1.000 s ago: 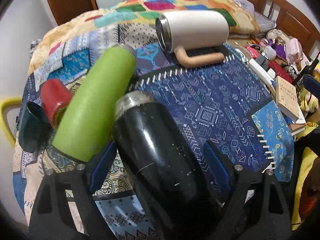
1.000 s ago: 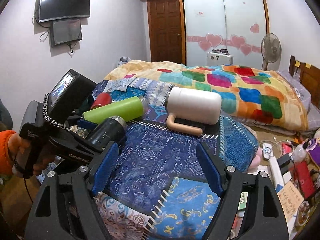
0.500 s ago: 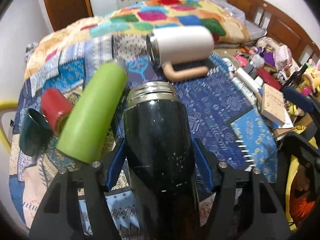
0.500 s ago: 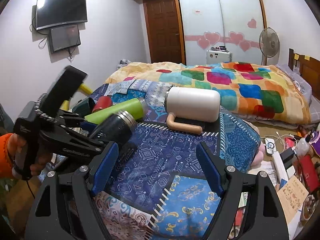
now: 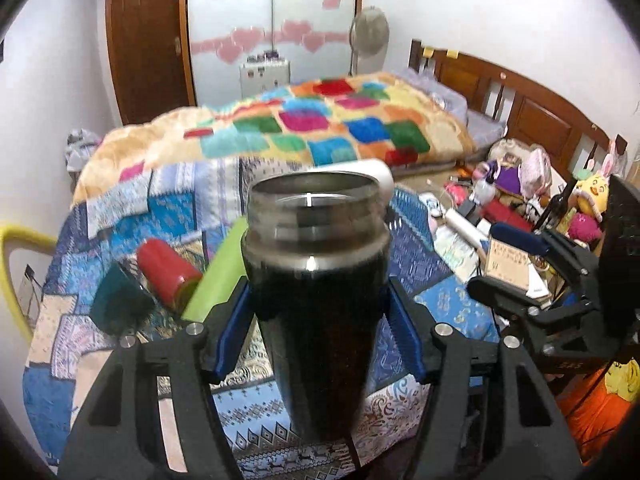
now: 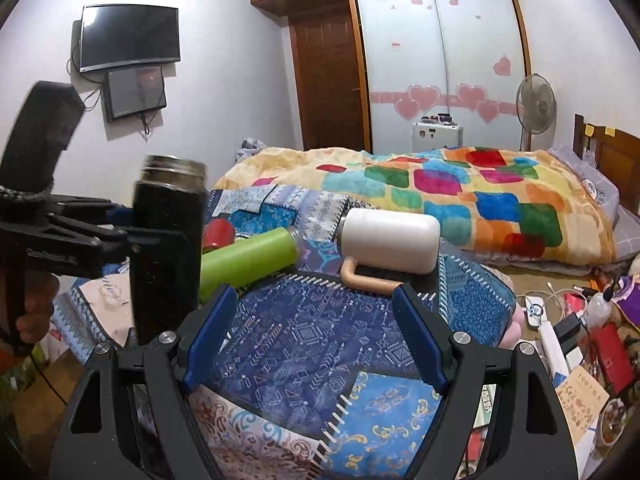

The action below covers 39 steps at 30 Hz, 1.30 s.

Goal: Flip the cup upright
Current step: 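Rotate the right gripper to turn the black thermos upright, then lower the upright black thermos onto the quilt and open the right gripper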

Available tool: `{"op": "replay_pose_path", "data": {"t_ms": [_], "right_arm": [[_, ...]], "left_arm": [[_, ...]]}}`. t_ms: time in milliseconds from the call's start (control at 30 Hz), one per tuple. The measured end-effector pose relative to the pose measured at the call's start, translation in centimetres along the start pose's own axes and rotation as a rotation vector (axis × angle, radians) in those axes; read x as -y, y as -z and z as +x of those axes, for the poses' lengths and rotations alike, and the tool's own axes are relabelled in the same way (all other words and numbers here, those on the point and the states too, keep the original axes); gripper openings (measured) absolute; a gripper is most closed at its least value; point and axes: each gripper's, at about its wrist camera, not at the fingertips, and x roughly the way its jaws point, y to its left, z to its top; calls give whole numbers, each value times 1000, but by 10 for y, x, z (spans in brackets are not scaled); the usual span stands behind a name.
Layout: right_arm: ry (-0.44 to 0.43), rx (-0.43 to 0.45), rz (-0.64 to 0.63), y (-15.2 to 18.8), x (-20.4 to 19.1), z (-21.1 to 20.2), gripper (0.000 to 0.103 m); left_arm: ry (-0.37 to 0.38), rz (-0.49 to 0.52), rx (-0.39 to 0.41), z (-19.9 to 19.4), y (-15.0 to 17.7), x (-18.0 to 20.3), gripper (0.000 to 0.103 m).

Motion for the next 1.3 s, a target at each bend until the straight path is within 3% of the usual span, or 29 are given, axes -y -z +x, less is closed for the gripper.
{"op": "replay_pose_path", "data": {"t_ms": [300,600,900,1133,1300], "right_arm": [[0,10,9,-4,4,5,78],[-3,-6,7,-1,5,14,78],[-1,-10,15,-4,2,14,78],[9,32,12,-13,-8,-11,78],[15,94,10,-21,-27,-44,78]], "left_arm": [[24,-16,49,8,-12,-6,64],[44,-5,28,28,-7,-2,64],[22,17,58,27,-4,5,64],[-3,8,110,0,7,7,68],[-24,-19,195,-41,19,8,68]]}}
